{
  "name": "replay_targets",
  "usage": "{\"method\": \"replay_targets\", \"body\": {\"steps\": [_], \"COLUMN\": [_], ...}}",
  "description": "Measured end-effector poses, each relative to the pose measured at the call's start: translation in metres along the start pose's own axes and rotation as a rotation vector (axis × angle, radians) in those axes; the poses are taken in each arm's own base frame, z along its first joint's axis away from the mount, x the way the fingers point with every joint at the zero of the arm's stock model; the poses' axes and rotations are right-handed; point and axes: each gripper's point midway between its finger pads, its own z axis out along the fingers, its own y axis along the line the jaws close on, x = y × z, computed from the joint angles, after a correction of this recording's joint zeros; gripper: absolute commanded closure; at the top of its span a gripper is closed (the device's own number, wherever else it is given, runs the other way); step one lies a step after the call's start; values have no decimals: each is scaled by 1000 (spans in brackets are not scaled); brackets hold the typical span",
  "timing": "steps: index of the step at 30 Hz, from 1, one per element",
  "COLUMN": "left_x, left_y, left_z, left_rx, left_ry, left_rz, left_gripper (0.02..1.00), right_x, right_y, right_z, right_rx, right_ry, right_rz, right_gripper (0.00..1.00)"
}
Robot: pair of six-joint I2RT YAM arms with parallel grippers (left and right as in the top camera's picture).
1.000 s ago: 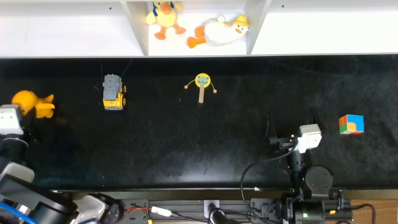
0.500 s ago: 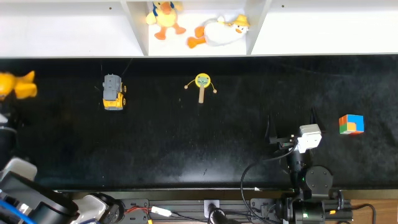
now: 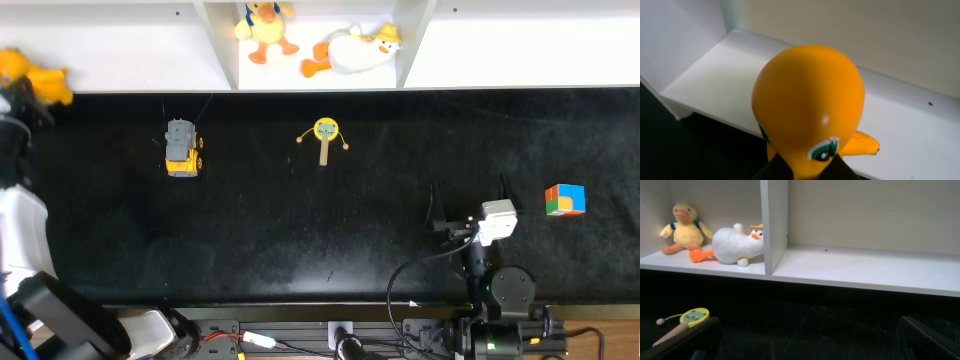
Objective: Store Toys
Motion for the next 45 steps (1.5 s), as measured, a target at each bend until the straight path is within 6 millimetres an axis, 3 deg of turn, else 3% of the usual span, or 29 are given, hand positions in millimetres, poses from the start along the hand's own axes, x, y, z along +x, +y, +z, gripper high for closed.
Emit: {"method": "replay_targets", "body": {"steps": [3, 6, 16, 20, 25, 34, 45], "left_x": [-18, -22, -3, -5, -11, 1, 5], "left_y": [-11, -16, -14, -18, -23, -47, -42], "left_z": [4, 5, 25, 34, 36, 47, 49], "left_rx": [-34, -51, -28, 7, 38, 92, 68], "left_ry": [-20, -27, 6, -24, -56, -28, -18], "left_rz": [71, 110, 175, 186, 173, 175, 172], "left_gripper": [985, 985, 982, 982, 985, 985, 982], "right_x": [0, 0, 0, 0, 0, 0, 0], "right_y": [0, 0, 0, 0, 0, 0, 0], "right_z": [0, 0, 0, 0, 0, 0, 0], "right_rx": [0, 0, 0, 0, 0, 0, 0], "right_ry": [0, 0, 1, 0, 0, 1, 0], "right_rz": [0, 0, 0, 0, 0, 0, 0], "right_gripper": [5, 7, 5, 5, 5, 7, 7]}}
